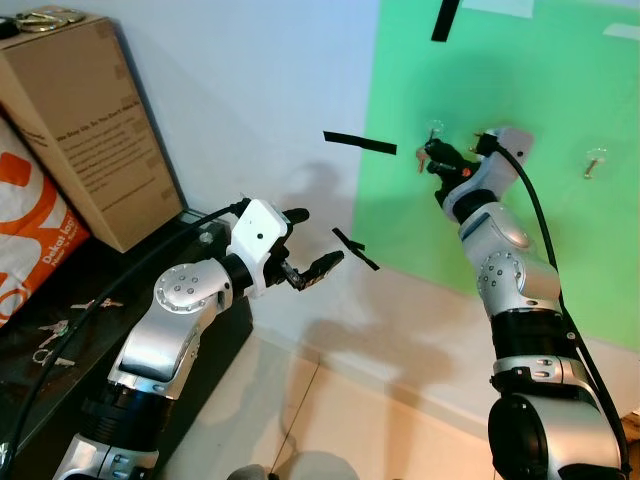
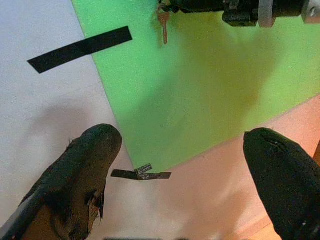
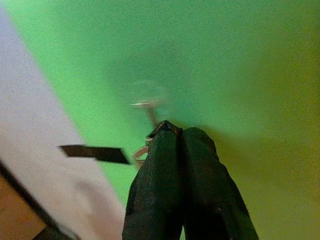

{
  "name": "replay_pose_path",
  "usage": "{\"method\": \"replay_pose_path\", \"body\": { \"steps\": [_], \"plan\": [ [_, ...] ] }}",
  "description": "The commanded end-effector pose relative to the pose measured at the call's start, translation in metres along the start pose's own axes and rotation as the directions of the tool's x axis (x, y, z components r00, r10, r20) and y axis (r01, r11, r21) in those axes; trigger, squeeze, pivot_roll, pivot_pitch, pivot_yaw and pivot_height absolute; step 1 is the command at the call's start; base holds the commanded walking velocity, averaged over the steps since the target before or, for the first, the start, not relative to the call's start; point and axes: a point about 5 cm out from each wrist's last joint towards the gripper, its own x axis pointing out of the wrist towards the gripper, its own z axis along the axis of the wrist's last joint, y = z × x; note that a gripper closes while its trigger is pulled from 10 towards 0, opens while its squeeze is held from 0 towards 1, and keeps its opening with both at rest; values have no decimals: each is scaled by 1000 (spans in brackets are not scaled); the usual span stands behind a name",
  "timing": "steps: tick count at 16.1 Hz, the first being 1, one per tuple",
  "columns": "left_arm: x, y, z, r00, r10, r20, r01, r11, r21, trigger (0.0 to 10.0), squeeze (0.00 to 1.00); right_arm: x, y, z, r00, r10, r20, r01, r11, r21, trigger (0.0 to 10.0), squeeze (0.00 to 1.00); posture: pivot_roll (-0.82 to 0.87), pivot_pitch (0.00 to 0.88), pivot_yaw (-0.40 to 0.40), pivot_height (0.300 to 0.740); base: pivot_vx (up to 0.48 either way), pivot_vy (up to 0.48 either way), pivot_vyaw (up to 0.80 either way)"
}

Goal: Hang keys on a hook

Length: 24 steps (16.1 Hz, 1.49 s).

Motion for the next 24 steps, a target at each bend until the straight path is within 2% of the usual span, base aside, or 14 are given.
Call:
{"method": "replay_pose_path", "body": {
  "steps": [1,3,5,13,14,15,20,24],
  "plan": [
    [2,-1,9,1000,-21,20,20,1000,15,10000,0,3,-3,7,999,-28,27,27,999,22,10000,0,-9,0,21,740,0,0,0],
    [2,-1,9,999,-23,22,23,1000,10,10000,0,3,-11,0,998,-68,-9,69,996,54,10000,0,-7,0,17,740,0,0,0],
    [3,-2,9,999,-26,21,25,1000,9,10000,0,1,-17,-8,994,-92,-52,94,994,48,10000,0,-8,0,19,740,0,0,0],
    [3,-3,10,999,-33,24,33,999,13,10000,0,0,-16,-17,993,-86,-84,87,996,7,10000,0,-10,0,22,740,0,0,0],
    [3,-3,10,999,-32,25,32,999,13,10000,0,0,-16,-16,994,-84,-75,84,996,-2,10000,816,-9,0,20,740,0,0,0],
    [3,-3,10,999,-31,26,31,999,13,10000,0,0,-16,-16,994,-82,-67,82,997,-8,10000,1000,-9,0,20,740,0,0,0],
    [3,-2,10,999,-26,25,26,1000,13,10000,0,-6,-18,-17,996,-77,-52,76,997,-34,10000,1000,-7,0,18,740,0,0,0],
    [4,-2,10,999,-26,27,25,1000,13,10000,0,-17,-15,-13,999,-29,-17,28,998,-61,10000,1000,-7,0,18,740,0,0,0]
  ]
}}
